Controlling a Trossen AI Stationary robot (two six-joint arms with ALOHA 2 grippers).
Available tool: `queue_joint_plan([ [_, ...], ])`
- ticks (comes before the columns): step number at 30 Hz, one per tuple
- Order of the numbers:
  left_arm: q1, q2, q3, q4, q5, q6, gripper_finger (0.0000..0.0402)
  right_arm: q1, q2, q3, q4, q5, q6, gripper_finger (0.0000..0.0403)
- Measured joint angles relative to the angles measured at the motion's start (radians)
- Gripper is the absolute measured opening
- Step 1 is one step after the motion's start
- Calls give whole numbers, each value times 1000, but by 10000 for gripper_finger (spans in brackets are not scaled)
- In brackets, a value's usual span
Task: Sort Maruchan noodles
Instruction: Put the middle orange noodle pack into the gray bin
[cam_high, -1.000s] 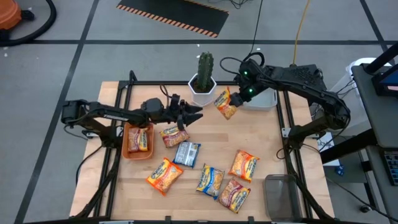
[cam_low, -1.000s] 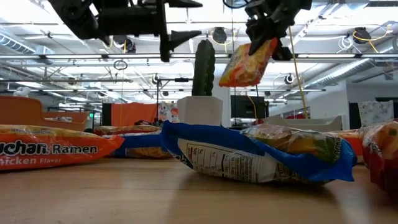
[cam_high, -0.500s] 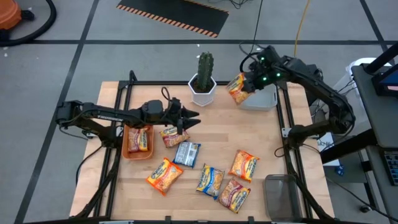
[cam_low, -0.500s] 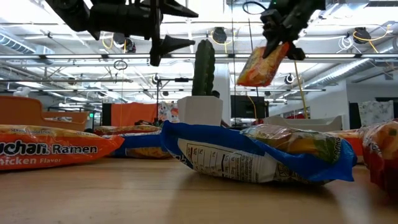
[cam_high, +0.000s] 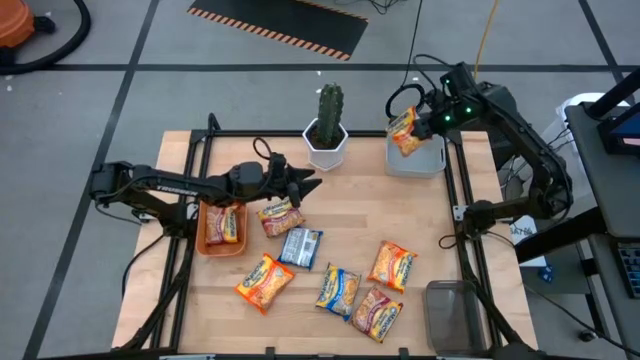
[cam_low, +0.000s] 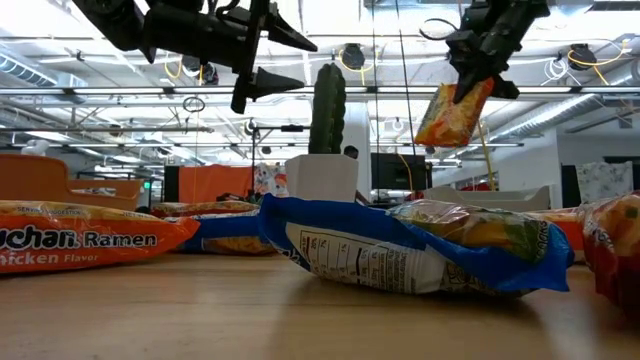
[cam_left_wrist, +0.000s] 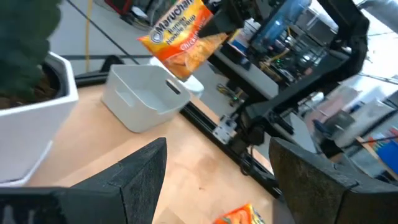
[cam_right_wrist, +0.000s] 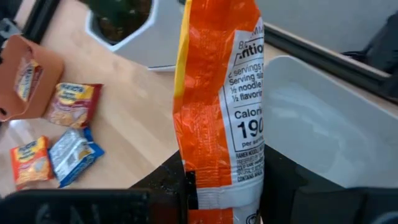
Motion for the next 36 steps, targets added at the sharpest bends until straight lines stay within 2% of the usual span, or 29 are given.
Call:
queue_joint_plan([
  [6,-11,0,0,-39,-45,4,282,-66,2,-6,11,1,-31,116],
  [9,-11,0,0,-44,-46,5,282,-89,2,-51,50,4,-6,116],
  [14,-11,0,0,-43,-46,6,282,-105,2,-182,170,3,113,116],
  [20,-11,0,0,-43,-14,-2,282,-105,3,-335,414,4,290,116],
  [26,-11,0,0,-26,21,-2,282,-104,3,-436,479,58,433,120],
  [31,5,0,0,58,31,3,282,-104,3,-467,478,56,489,149],
  [36,40,-20,0,98,140,-1,282,-104,-26,-467,521,50,570,198],
])
